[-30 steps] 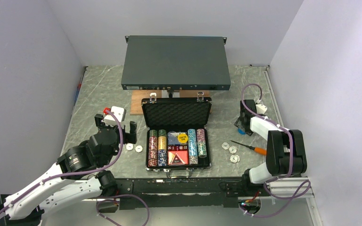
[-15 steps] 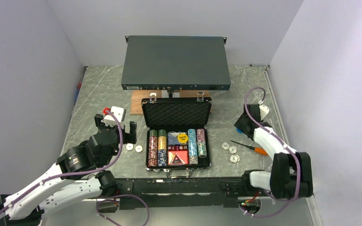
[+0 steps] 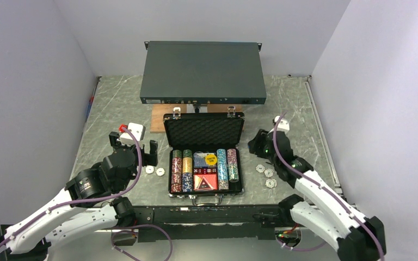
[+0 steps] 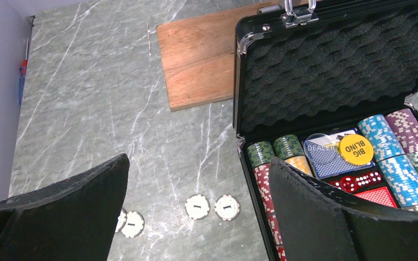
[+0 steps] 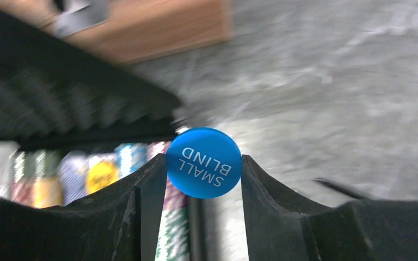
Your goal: Pack up texas hold em set
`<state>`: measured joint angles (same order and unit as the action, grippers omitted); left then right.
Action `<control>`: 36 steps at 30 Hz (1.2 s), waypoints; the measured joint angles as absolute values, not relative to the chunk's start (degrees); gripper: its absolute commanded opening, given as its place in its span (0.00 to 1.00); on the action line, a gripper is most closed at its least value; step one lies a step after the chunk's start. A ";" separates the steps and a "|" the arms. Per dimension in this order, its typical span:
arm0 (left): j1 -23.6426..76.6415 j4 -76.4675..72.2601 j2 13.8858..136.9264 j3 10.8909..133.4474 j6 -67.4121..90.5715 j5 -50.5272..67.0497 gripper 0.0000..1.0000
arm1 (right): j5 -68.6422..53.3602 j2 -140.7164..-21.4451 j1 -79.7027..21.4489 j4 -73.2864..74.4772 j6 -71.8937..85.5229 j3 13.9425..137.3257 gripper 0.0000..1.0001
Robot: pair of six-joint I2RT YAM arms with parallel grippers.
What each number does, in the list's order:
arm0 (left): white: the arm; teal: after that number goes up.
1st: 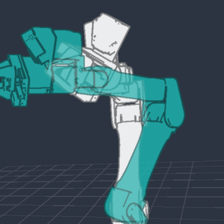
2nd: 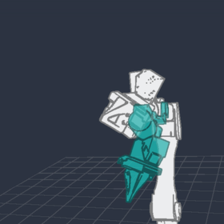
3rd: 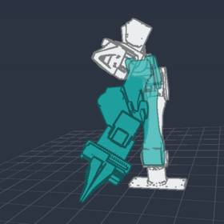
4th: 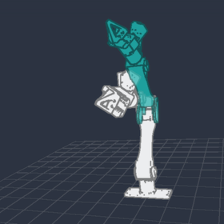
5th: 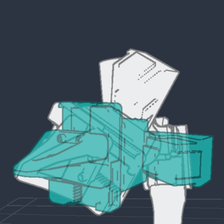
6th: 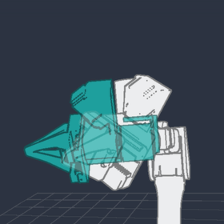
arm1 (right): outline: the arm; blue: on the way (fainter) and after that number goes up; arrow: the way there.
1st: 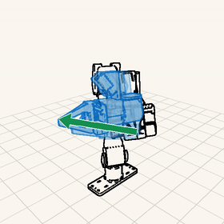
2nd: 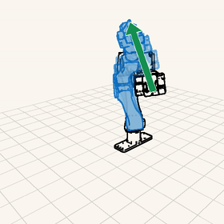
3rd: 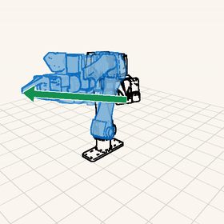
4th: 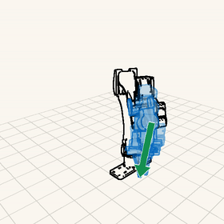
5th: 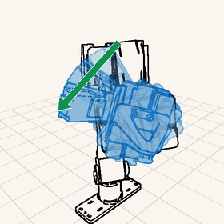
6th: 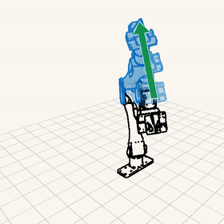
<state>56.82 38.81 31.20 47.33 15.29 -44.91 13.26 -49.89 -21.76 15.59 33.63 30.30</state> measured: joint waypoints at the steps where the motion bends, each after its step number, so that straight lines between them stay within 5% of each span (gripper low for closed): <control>1: 56.82 38.81 31.20 47.33 15.31 -44.91 0.99 | 13.34 -47.77 -25.50 15.25 33.65 29.91 0.31; 7: 56.82 38.81 31.20 47.33 15.31 -44.91 0.99 | 17.08 -46.37 -43.13 13.54 34.65 29.12 0.31; 13: 56.82 38.83 31.20 47.33 15.46 -44.93 0.99 | 21.21 -60.53 -56.62 12.43 31.59 34.48 0.31; 20: 56.82 38.85 31.20 47.33 15.55 -44.97 0.99 | 21.30 -76.86 -58.35 11.75 25.52 48.49 0.31; 36: 56.82 38.85 31.20 47.33 15.66 -44.99 0.99 | 21.63 -88.99 -59.81 13.47 17.32 54.26 0.35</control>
